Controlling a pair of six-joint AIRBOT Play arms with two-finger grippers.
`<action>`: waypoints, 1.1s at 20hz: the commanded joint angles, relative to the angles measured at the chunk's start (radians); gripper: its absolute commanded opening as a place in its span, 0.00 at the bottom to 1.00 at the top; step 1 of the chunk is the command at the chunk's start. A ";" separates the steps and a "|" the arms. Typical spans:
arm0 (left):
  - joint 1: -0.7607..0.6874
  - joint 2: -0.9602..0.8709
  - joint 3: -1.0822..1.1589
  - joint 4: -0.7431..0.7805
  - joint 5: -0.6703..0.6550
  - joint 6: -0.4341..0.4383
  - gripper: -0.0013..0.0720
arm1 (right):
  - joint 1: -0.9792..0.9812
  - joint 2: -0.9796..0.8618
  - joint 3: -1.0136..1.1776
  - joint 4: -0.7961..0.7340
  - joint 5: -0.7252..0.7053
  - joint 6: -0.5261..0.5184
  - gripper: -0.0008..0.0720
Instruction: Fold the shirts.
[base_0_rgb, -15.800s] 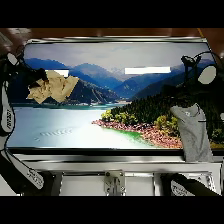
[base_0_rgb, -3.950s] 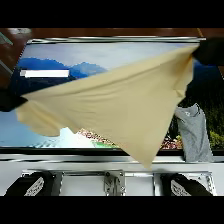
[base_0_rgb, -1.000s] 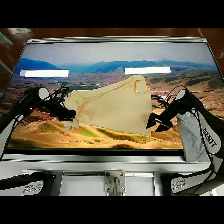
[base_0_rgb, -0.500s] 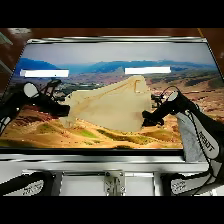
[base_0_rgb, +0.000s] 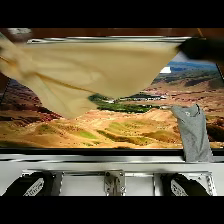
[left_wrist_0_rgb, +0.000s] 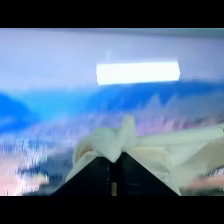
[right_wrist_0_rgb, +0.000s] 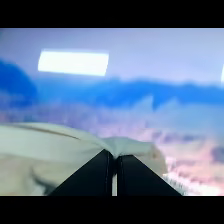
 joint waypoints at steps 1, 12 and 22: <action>0.012 0.189 0.180 0.005 0.158 -0.082 0.07 | -0.009 0.230 0.150 -0.093 -0.163 0.077 0.09; 0.012 0.283 0.067 0.147 -0.140 -0.072 0.07 | -0.009 0.246 0.155 -0.204 0.177 0.190 0.09; 0.012 0.023 -0.611 0.143 0.106 -0.073 0.07 | -0.009 -0.355 -0.187 -0.303 0.168 0.219 0.09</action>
